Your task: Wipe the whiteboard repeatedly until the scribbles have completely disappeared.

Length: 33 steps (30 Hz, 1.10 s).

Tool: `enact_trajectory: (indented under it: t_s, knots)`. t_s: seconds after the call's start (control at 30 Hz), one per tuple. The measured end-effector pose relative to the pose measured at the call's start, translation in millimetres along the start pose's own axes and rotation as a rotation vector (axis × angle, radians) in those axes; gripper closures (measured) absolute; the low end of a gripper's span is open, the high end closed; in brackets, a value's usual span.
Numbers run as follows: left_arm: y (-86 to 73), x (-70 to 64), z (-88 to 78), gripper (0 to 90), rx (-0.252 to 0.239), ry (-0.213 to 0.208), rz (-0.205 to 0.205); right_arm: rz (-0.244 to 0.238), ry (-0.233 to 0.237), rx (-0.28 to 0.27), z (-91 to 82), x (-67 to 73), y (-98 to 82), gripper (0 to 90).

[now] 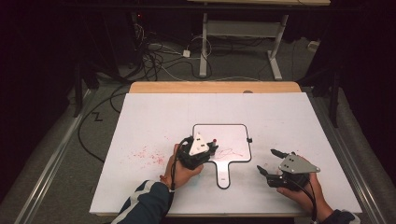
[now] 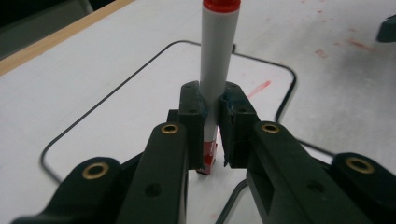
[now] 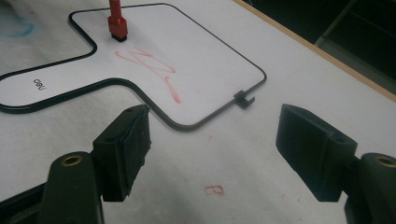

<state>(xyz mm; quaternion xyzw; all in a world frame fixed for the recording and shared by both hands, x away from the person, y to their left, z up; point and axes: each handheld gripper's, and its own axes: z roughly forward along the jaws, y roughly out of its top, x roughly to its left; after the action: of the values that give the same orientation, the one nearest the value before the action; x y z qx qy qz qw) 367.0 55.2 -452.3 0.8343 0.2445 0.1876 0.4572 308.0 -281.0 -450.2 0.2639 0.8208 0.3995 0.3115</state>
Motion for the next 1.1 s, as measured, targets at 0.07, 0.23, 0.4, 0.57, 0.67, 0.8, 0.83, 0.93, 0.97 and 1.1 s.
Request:
enact_trajectory:
  t_s: [0.07, 0.23, 0.4, 0.57, 0.67, 0.8, 0.83, 0.93, 0.97, 1.1]
  knots:
    - [-4.0, 7.2, -7.3, 78.8, 0.011, 0.010, -0.021, 0.000, -0.005, 0.001, -0.3, -0.3, 0.2, 27.0]
    - [-9.8, 13.0, -20.0, 78.7, 0.034, 0.017, -0.049, -0.003, -0.002, 0.004, 1.0, 0.2, 0.5, 27.0]
    - [-7.6, 4.1, -13.8, 78.7, 0.010, -0.005, -0.048, -0.003, 0.001, 0.004, 1.9, 0.4, 0.9, 27.0]
    - [5.9, -10.9, 7.3, 78.8, -0.006, -0.033, -0.006, -0.021, 0.010, 0.019, 2.5, 2.4, 2.4, 27.1]
    - [12.7, -18.5, 19.7, 78.8, -0.024, -0.062, -0.011, -0.021, 0.018, 0.017, 2.2, 2.8, 2.7, 27.1]
    - [21.3, -29.2, 32.9, 78.7, -0.034, -0.097, -0.001, -0.021, 0.010, 0.028, 2.2, 1.4, 0.9, 27.1]
    - [22.5, -31.4, 35.2, 78.8, -0.038, -0.105, -0.002, -0.018, 0.012, 0.026, 1.9, 0.7, 0.6, 27.0]
    - [25.5, -36.6, 37.3, 78.8, -0.031, -0.108, 0.020, -0.014, 0.011, 0.027, 1.4, 0.4, 0.3, 27.1]
    - [25.6, -36.3, 36.0, 78.8, -0.024, -0.107, 0.025, -0.015, 0.013, 0.027, 1.3, 0.8, 0.3, 27.0]
    - [21.3, -27.3, 25.1, 78.8, 0.005, -0.092, 0.002, -0.023, 0.014, 0.029, 1.2, 0.8, 0.1, 27.0]
